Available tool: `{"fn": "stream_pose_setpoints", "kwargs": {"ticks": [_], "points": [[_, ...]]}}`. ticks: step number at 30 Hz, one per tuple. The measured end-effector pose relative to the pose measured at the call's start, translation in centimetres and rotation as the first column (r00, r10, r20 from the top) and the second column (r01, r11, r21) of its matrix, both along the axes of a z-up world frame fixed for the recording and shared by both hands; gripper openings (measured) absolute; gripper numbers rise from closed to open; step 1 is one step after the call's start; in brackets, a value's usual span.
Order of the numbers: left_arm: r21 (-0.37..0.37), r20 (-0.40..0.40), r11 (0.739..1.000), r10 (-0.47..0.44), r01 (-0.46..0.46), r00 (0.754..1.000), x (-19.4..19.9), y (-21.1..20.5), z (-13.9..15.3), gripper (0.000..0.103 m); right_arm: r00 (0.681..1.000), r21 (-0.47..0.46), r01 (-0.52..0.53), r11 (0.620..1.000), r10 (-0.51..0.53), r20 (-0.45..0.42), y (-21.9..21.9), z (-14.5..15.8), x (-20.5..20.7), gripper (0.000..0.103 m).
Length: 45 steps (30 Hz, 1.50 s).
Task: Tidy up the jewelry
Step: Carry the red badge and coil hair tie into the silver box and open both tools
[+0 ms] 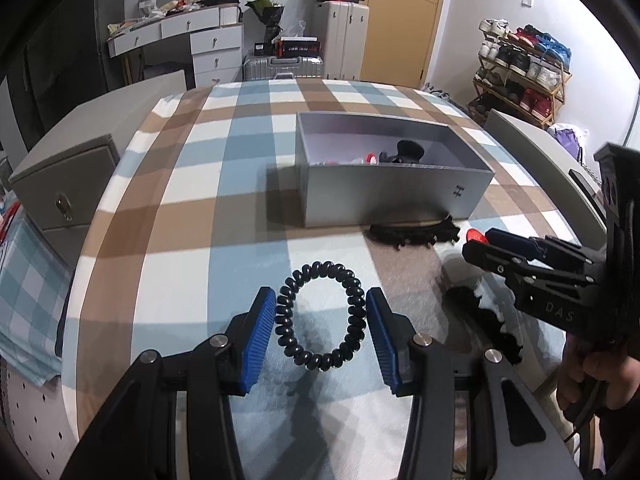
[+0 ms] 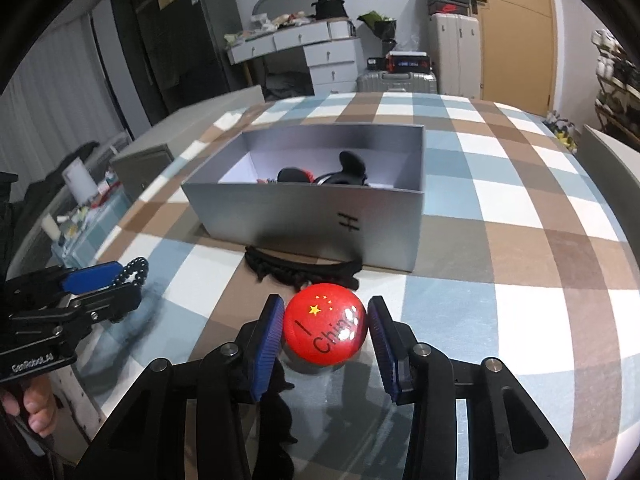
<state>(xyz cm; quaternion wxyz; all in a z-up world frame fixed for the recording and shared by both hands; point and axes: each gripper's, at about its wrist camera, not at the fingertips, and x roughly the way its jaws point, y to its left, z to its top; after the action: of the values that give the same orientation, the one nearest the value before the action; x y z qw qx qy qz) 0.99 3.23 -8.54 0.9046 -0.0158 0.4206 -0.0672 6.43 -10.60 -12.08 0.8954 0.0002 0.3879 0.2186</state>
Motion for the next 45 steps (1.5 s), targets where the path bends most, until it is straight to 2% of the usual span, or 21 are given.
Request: {"fn": "stream_pose_setpoints", "kwargs": {"ticks": [7, 11, 17, 22, 31, 45], "points": [[-0.009, 0.015, 1.0, 0.003, -0.003, 1.0, 2.0, -0.7, 0.9, 0.041, 0.998, 0.024, -0.011, 1.0, 0.01, 0.054, -1.6, 0.3, -0.2, 0.042], [-0.017, 0.039, 1.0, 0.022, -0.021, 0.999, 3.2, -0.7, 1.7, 0.041, 0.997, 0.067, -0.026, 0.997, 0.021, 0.071, -2.3, 0.6, -0.1, 0.042], [-0.03, 0.074, 0.999, 0.041, -0.038, 0.996, 4.9, -0.8, 3.0, 0.041, 0.984, 0.132, -0.08, 0.988, 0.057, 0.171, -2.9, 3.3, -0.1, 0.042], [-0.038, 0.096, 0.999, 0.042, -0.039, 0.995, 6.2, -1.3, 3.8, 0.041, 0.971, 0.143, -0.117, 0.983, 0.082, 0.227, -2.5, 5.2, 1.2, 0.042], [-0.044, 0.107, 0.999, 0.022, -0.018, 0.994, 9.0, -2.4, 4.1, 0.041, 0.963, 0.159, -0.144, 0.977, 0.102, 0.248, -1.7, 6.5, 5.1, 0.042], [-0.063, 0.04, 0.998, -0.013, 0.016, 0.999, 12.1, -3.1, 2.2, 0.041, 0.967, 0.137, -0.162, 0.977, 0.13, 0.218, -0.3, 5.6, 9.4, 0.042]]}}
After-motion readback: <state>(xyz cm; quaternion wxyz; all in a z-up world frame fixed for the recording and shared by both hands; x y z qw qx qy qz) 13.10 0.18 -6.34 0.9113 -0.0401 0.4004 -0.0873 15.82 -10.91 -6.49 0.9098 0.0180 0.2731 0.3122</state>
